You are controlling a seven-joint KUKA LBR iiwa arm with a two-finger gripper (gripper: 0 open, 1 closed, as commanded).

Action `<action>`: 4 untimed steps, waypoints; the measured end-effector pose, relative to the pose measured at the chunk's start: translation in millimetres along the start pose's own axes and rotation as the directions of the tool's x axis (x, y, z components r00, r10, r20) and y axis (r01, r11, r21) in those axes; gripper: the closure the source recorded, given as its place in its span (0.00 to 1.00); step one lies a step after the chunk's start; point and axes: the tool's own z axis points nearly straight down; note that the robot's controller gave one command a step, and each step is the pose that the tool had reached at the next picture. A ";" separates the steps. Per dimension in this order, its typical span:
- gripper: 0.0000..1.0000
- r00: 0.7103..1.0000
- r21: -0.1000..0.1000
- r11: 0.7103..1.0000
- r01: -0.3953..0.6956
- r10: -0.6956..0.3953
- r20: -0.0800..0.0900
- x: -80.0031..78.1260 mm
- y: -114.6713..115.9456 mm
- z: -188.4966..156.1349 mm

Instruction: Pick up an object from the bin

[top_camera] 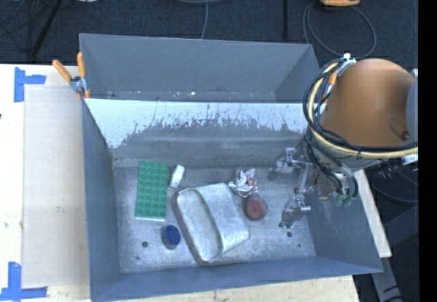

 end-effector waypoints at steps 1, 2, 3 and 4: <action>0.00 0.997 -0.001 0.997 -0.081 0.081 -0.006 -35.8 19.3 111.1; 0.00 0.990 -0.003 0.990 -0.141 0.141 0.006 -81.0 -3.4 160.1; 1.00 0.990 -0.002 0.990 -0.140 0.140 0.011 -82.6 -4.2 158.2; 1.00 0.881 0.003 0.881 0.474 -0.474 0.008 -93.9 26.0 -17.9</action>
Offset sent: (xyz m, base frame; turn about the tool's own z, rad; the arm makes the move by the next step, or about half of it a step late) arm 0.0367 0.0183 -0.1060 0.0820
